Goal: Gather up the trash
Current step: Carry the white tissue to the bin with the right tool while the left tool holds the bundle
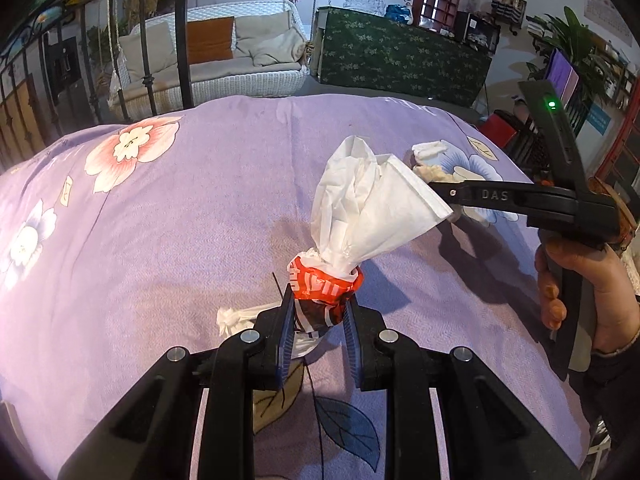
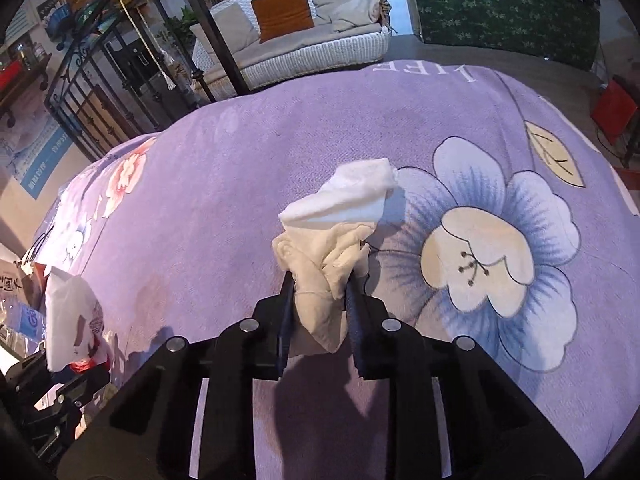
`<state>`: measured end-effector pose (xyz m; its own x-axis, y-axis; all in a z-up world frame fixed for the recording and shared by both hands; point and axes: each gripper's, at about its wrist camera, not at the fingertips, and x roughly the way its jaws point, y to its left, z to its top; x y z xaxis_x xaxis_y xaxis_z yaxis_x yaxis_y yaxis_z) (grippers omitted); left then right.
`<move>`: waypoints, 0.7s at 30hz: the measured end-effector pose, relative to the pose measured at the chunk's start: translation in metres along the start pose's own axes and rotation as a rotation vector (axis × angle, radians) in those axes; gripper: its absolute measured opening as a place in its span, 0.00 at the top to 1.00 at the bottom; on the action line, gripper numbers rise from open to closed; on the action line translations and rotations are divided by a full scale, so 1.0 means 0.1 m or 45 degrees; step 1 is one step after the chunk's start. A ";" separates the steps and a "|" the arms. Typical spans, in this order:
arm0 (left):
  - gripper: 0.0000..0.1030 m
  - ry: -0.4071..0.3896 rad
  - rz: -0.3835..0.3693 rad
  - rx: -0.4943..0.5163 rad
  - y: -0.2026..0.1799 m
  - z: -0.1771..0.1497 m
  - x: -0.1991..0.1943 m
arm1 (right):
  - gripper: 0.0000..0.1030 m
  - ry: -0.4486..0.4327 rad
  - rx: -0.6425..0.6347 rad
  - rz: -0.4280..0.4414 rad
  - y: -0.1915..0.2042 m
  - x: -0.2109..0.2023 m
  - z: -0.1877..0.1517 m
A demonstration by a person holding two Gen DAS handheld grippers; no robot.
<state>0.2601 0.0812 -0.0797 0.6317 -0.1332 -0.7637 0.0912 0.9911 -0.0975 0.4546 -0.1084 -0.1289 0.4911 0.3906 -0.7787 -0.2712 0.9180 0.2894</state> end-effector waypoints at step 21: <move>0.79 -0.074 -0.151 0.084 -0.68 -0.34 -0.49 | 0.77 -0.269 -0.081 -0.053 0.08 -1.57 -1.00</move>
<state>0.1970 0.0201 -0.0577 0.6566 -0.2517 -0.7110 0.2170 0.9658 -0.1416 0.2928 -0.1696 -0.0601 0.6639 0.3643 -0.6531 -0.2956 0.9300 0.2183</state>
